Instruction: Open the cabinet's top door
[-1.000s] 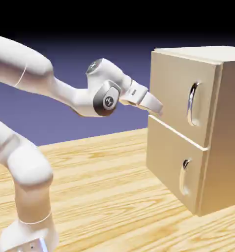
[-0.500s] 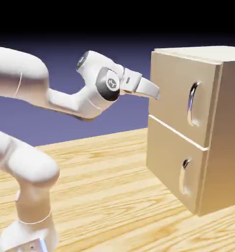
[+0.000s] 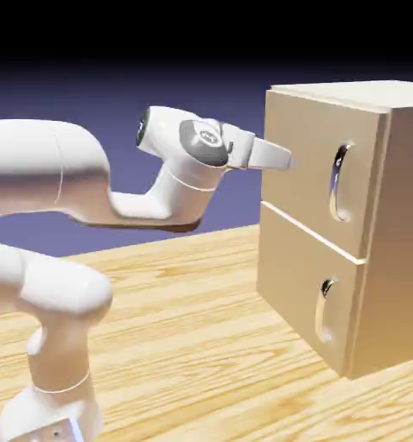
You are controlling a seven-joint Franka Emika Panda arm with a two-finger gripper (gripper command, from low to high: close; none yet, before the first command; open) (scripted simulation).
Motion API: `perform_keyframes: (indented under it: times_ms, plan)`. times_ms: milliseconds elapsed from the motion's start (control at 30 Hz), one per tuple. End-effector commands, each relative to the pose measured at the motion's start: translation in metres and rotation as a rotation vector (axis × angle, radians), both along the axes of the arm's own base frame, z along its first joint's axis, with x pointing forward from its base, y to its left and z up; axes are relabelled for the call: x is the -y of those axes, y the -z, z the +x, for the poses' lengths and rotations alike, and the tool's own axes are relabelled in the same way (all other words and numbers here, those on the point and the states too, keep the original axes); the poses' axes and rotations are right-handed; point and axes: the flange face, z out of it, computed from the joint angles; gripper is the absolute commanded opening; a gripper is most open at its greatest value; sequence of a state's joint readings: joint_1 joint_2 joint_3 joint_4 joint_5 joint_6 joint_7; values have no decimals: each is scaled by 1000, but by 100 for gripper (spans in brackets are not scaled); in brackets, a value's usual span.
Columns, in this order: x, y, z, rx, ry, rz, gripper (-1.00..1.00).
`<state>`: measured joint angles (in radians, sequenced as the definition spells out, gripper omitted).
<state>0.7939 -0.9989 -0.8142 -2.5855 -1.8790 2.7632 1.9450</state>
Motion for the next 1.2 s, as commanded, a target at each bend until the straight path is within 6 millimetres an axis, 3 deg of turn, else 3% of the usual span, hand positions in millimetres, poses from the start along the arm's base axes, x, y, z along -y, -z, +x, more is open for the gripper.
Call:
perform_keyframes:
  times_ms: [0, 400, 700, 867, 900, 1167]
  plan:
    - [3, 2, 2, 14, 2, 5, 0]
    - [31, 40, 35, 176, 12, 81, 0]
    - [39, 78, 63, 270, -3, 141, 0]
    - [36, 78, 113, 270, -3, 141, 0]
    - [36, 78, 113, 270, -3, 141, -100]
    - [36, 77, 110, 275, 5, 140, -100]
